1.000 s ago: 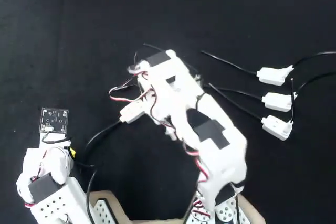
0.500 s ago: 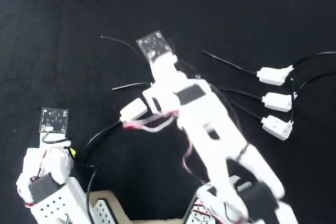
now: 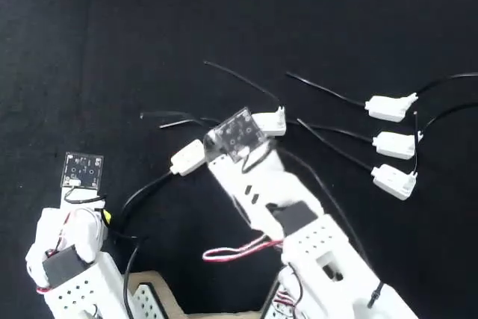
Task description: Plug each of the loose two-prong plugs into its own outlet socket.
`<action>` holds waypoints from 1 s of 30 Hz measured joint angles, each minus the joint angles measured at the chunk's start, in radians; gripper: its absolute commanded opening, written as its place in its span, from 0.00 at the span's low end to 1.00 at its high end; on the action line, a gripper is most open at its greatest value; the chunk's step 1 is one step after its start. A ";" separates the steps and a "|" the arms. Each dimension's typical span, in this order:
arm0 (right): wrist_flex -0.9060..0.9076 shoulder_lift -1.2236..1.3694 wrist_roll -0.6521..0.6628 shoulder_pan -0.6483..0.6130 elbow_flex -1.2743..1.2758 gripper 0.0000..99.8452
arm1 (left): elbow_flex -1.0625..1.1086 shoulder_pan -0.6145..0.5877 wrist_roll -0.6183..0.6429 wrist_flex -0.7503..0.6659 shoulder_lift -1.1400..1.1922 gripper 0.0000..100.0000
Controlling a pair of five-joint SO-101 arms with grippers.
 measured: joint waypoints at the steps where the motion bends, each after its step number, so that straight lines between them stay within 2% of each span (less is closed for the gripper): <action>1: -0.003 -0.009 -0.008 -0.006 0.002 0.01 | 0.000 0.002 0.000 0.000 0.000 0.23; 7: -0.028 0.025 -0.040 -0.043 0.003 0.01 | 0.000 0.002 0.000 0.000 0.000 0.23; 9: -0.089 0.060 -0.041 -0.043 0.025 0.01 | 0.000 0.002 0.000 0.000 0.000 0.23; 16: -0.585 0.121 0.005 -0.043 0.229 0.01 | 0.000 0.002 0.000 0.000 0.000 0.23; 23: -0.735 0.129 -0.060 -0.043 0.264 0.01 | 0.000 0.002 0.000 0.000 0.000 0.23; 30: -0.709 0.130 -0.074 -0.048 0.264 0.01 | 0.000 0.002 0.000 0.000 0.000 0.23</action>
